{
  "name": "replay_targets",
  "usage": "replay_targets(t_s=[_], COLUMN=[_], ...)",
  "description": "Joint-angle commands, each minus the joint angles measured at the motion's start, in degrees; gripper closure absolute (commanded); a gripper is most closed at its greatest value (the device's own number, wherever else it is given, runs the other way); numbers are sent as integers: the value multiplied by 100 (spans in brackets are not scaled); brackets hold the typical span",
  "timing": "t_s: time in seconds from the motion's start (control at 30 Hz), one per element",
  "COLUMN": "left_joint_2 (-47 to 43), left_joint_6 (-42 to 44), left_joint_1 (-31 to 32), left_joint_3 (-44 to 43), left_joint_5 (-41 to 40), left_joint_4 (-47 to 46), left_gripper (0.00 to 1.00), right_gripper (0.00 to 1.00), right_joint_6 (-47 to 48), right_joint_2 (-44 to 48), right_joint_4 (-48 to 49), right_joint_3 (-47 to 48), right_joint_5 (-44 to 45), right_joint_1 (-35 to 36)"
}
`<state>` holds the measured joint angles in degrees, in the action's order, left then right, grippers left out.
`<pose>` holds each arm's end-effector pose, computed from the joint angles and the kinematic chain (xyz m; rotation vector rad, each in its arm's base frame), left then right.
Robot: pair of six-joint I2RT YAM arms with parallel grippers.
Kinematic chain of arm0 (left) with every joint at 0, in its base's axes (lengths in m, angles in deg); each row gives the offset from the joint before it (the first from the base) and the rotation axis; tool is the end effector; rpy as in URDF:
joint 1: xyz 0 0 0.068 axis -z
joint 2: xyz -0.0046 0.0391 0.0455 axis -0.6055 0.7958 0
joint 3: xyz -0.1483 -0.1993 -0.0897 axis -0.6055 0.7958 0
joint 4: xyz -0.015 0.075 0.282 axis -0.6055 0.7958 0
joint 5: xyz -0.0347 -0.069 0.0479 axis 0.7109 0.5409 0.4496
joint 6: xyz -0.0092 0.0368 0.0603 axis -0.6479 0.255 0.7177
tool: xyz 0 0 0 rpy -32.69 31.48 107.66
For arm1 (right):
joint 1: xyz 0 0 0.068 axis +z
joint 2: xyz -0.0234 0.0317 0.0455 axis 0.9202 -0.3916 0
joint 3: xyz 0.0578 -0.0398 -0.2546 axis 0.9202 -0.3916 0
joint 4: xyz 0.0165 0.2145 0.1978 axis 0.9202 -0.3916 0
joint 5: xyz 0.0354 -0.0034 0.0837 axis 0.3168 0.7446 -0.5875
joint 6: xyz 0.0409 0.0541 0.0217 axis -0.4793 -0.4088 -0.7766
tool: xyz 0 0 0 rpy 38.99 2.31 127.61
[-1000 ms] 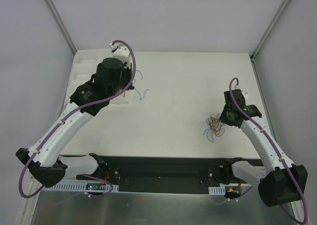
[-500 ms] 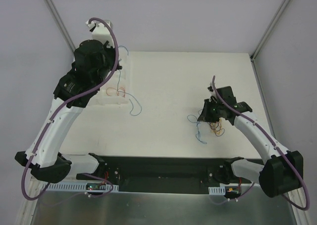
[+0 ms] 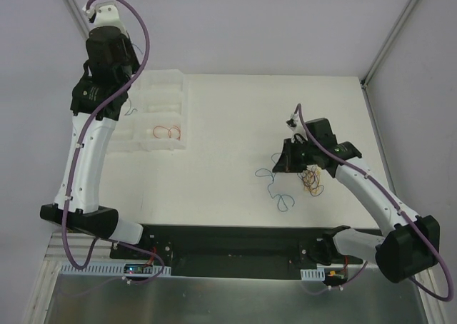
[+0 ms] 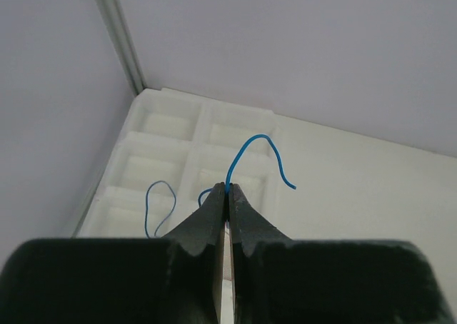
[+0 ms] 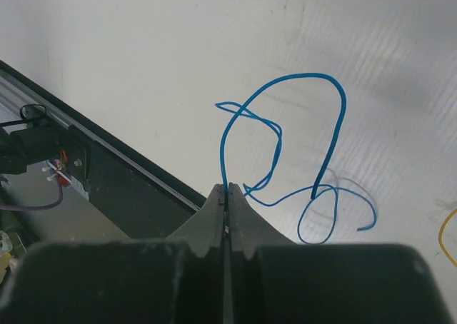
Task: Untangle the cables
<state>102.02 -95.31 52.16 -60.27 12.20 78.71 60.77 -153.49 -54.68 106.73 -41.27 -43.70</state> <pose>0.3173 -0.0595 0.5454 -0.2051 1.6177 0.0607 0.2554 0.1367 0.2410 -0.6018 2.3528 0.7452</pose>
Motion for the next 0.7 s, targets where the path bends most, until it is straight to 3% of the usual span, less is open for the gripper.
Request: replay_targets(t_s=[0.0, 0.27, 0.5, 0.67], left_joint_2=[119, 277, 338, 593], left_joint_6=[-237, -721, -1072, -1055], left_joint_1=[-714, -1893, -2254, -2316], left_joint_3=[-76, 820, 1550, 1464], left_joint_5=[-124, 96, 166, 96], left_joint_4=[-199, -278, -418, -515], left_gripper=[100, 100, 100, 100], right_gripper=[100, 100, 100, 100], right_joint_6=[142, 651, 1011, 1038], right_joint_2=[-200, -798, -939, -896], right_joint_4=[-132, -1170, -1275, -1231], right_joint_3=[663, 1639, 1639, 1560], right_joint_5=[-361, -204, 86, 184], right_joint_1=[22, 66, 470, 497])
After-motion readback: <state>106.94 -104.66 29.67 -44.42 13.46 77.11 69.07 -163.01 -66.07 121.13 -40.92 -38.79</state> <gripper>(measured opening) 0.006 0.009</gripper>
